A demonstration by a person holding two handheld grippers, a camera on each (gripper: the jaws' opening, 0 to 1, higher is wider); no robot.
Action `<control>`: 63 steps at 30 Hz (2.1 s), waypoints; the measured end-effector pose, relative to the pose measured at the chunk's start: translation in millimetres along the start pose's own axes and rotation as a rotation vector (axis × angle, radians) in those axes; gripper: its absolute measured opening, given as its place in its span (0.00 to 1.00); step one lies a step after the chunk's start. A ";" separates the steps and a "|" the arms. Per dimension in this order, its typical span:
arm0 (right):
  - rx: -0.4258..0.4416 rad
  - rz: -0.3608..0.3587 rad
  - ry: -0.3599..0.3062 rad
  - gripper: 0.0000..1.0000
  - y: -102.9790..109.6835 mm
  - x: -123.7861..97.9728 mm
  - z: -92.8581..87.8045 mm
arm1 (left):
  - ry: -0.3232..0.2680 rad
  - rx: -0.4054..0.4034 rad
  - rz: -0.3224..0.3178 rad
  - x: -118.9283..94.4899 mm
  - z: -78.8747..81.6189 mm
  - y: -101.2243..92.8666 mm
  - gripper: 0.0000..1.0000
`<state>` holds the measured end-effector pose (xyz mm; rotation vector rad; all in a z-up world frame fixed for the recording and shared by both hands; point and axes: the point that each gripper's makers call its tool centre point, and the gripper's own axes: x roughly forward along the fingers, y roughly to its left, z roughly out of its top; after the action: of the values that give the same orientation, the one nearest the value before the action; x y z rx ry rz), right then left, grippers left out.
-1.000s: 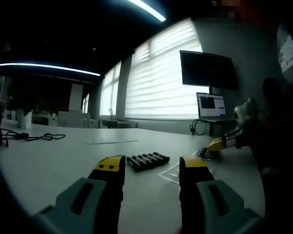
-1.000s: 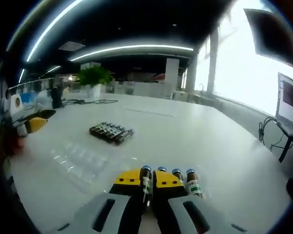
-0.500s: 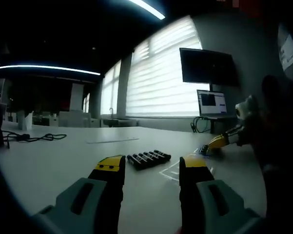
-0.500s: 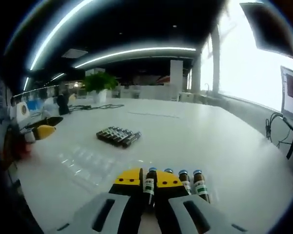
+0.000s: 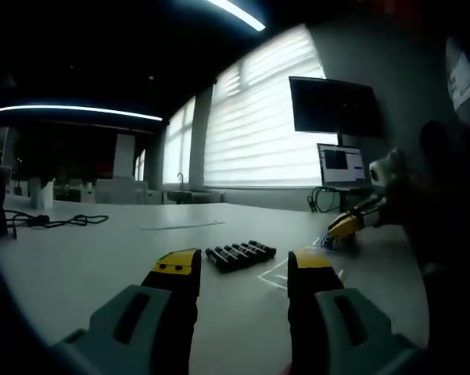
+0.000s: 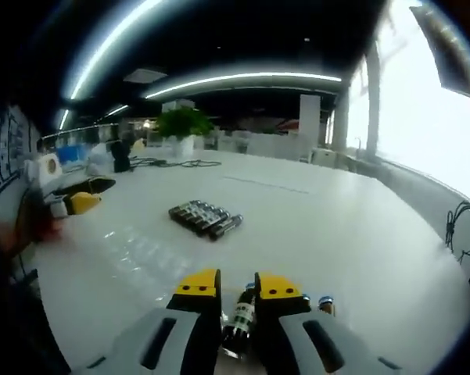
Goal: Grip medicine bottles put into box
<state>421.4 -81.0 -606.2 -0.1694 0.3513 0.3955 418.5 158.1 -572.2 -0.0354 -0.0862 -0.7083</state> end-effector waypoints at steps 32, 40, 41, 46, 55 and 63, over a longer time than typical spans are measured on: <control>-0.168 0.388 0.096 0.33 16.6 62.1 30.6 | -0.011 -0.007 -0.003 0.0 2.4 0.3 0.37; -0.212 0.450 0.113 0.39 17.5 76.2 38.7 | -0.009 -0.008 -0.002 -0.1 1.9 0.5 0.37; -0.220 0.460 0.118 0.39 17.8 77.8 38.8 | -0.009 -0.008 -0.002 -0.1 1.9 0.5 0.37; -0.245 0.497 0.144 0.42 18.6 87.2 38.4 | -0.011 -0.011 -0.002 -0.2 2.5 0.6 0.37; -0.319 0.566 0.185 0.45 24.9 99.5 31.9 | -0.011 -0.013 -0.006 -0.1 2.3 0.3 0.37; -0.369 0.619 0.203 0.46 28.2 111.4 32.0 | -0.009 -0.014 -0.005 -0.2 1.6 0.7 0.37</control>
<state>515.8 -9.4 -620.0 -0.4674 0.5290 1.0616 418.7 158.9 -570.7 -0.0523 -0.0902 -0.7140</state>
